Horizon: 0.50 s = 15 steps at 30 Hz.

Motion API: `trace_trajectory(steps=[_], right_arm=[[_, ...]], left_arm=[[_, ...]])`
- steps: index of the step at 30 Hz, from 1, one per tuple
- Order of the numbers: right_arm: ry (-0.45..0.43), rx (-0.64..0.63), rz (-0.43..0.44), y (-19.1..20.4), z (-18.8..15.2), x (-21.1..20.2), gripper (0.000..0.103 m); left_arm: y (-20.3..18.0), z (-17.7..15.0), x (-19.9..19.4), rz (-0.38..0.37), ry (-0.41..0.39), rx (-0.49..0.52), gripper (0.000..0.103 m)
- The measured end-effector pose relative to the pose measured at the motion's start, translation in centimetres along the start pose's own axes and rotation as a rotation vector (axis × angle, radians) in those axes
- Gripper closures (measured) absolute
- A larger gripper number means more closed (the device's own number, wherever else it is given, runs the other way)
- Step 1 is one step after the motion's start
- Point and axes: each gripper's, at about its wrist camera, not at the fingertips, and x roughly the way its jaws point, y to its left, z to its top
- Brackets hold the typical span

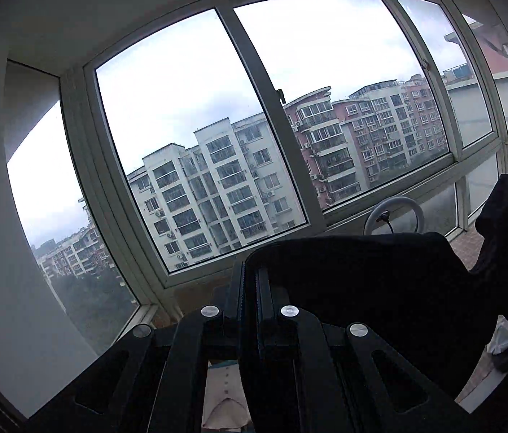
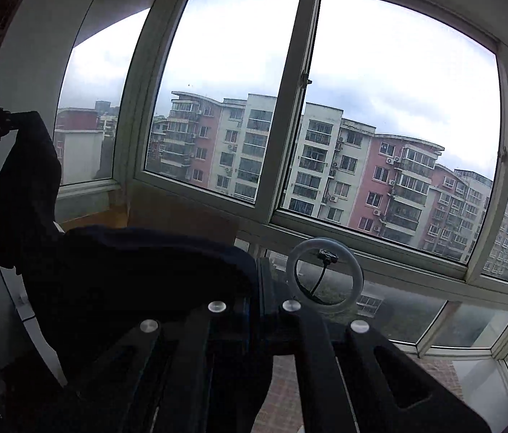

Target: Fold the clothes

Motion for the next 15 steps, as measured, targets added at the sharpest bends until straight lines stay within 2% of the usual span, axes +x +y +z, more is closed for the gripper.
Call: trace_trajectory(steps=[1,2,5,7,8,11,13,14,15], right_arm=[[0.012,0.018,0.029,0.0,-0.2,0.7,0.1],[-0.012,0.036,0.033,-0.5,0.1,0.4,0.1],[-0.109,0.098,0.047,-2.0,1.5,-1.1,0.1],[-0.178,0.13,0.027,-2.9,1.5,-2.4,0.1],[-0.178,0.128,0.024,-2.9,1.3,-2.3,0.1],[-0.028,0.04,-0.002,-1.1,0.4,1.6,0.1],[-0.028,0.05,0.042,-1.6,0.8,1.4,0.101],[-0.06,0.072,0.065,-2.2,1.4,0.2,0.1],[-0.109,0.081,0.049,-2.9,2.0,-1.4,0.1]], left_arm=[[0.3,0.3,0.2,-0.012,0.009,-0.015,0.099],[0.9,1.1,-0.1,0.009,0.0,-0.021,0.099],[2.7,3.4,-2.3,0.068,-0.061,-0.034,0.099],[3.6,4.1,-2.8,0.086,-0.089,-0.056,0.099],[3.6,4.1,-2.5,0.097,-0.082,-0.049,0.099],[2.5,2.9,-0.4,0.109,-0.019,0.016,0.099],[1.9,2.1,0.5,0.114,0.007,0.055,0.099],[1.9,2.0,0.3,0.122,0.001,0.059,0.099],[2.3,2.0,-0.2,0.129,-0.017,0.048,0.099]])
